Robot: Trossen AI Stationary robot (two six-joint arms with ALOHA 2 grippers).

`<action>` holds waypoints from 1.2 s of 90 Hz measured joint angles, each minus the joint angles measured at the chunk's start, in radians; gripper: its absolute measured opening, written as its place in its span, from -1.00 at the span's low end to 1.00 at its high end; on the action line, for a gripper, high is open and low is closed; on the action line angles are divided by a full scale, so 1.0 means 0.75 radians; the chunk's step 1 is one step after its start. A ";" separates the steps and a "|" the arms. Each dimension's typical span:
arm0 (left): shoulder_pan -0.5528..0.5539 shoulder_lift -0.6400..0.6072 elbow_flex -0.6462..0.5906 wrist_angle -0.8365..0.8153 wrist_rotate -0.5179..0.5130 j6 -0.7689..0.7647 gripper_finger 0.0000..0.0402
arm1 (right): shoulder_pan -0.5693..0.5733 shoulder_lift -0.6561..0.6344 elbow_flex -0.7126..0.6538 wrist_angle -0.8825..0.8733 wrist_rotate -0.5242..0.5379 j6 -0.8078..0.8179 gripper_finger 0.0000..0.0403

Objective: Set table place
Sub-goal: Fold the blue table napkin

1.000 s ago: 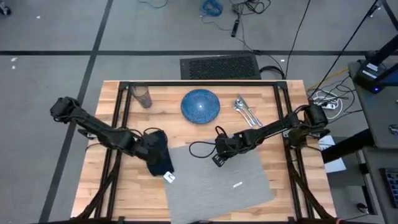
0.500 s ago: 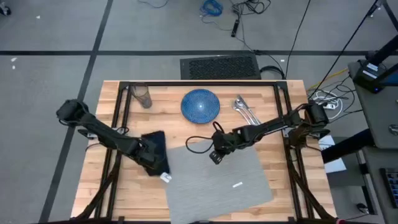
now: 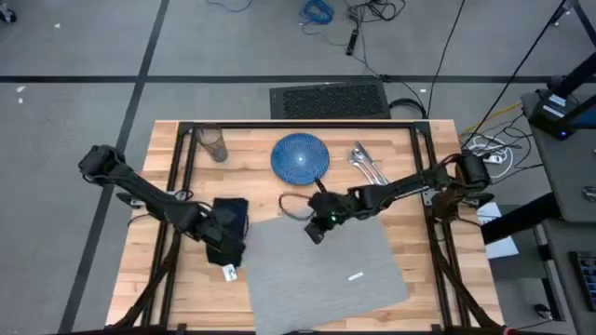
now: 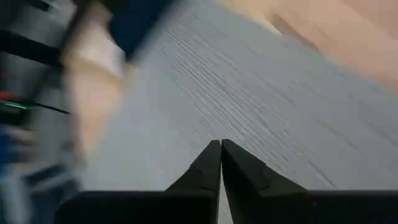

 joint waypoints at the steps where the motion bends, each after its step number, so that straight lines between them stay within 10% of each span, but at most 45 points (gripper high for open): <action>1: -0.006 0.000 0.000 -0.005 0.000 -0.010 -1.00 | -0.008 0.003 0.000 0.008 -0.005 0.002 -1.00; 60: -0.193 0.054 -0.027 0.130 -0.191 -0.318 -1.00 | -0.097 0.031 -0.001 0.031 -0.117 -0.042 -1.00; 108: 0.026 0.276 -0.036 0.411 -0.108 -0.315 -1.00 | -0.076 0.032 -0.002 -0.062 -0.216 -0.144 -1.00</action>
